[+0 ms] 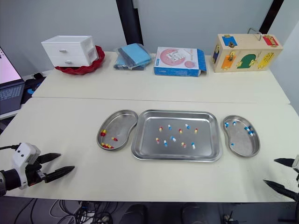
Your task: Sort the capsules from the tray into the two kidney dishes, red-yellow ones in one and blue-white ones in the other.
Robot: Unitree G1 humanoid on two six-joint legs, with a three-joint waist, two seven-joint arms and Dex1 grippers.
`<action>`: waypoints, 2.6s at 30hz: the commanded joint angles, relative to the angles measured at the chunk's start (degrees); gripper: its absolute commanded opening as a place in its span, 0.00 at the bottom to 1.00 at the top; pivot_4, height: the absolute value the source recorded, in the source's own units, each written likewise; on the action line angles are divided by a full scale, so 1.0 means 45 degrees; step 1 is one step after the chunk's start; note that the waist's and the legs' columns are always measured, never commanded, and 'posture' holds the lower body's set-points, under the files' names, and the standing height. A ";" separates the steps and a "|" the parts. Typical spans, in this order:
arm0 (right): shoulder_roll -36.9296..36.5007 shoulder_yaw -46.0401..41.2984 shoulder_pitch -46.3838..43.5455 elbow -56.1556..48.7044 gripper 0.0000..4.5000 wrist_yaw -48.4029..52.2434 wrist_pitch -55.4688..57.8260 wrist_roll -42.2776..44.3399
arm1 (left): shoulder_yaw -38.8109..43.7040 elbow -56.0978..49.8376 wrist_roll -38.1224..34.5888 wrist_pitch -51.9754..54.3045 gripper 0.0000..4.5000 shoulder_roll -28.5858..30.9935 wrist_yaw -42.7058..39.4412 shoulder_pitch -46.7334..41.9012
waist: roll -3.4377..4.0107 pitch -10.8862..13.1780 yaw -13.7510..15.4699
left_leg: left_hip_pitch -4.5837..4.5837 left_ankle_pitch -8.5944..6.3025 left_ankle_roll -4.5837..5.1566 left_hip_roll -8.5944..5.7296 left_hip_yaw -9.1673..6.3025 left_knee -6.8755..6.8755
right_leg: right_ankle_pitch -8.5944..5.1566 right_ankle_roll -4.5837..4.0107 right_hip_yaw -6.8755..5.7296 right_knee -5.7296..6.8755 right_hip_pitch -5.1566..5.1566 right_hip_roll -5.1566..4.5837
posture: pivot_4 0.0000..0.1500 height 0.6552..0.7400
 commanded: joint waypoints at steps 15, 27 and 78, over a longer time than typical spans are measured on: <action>0.4177 0.5052 -0.1116 -0.4005 1.00 -0.3968 -0.1808 -0.0582 | 0.1799 -0.4672 -0.1358 0.0759 1.00 -0.2153 0.1520 0.3554 | -0.0044 -0.0043 0.0046 | 0.0005 0.0002 -0.0005 -0.0001 -0.0044 0.0013 | 0.0000 -0.0002 -0.0028 0.0024 0.0016 -0.0002 | 1.00 0.90; 0.3906 0.6111 -0.1210 -0.2731 1.00 -0.3672 -0.3484 -0.0597 | 0.0301 -0.9664 -0.2418 0.2204 1.00 -0.2847 0.2492 0.4263 | -0.0079 -0.0077 0.0242 | 0.0021 0.0002 -0.0005 -0.0005 -0.0061 0.0030 | 0.0000 -0.0004 -0.0037 0.0033 0.0039 0.0001 | 1.00 0.90; 0.3601 0.7489 -0.0817 -0.3846 1.00 -0.5443 -0.2779 -0.0669 | -1.1236 -0.2495 0.2899 0.5723 0.66 -0.5244 0.3060 -1.0263 | 0.0008 -0.0047 0.0312 | 0.0041 0.0002 -0.0004 -0.0026 -0.0221 0.0131 | 0.0000 0.0002 -0.0168 -0.0017 0.0199 0.0016 | 1.00 0.90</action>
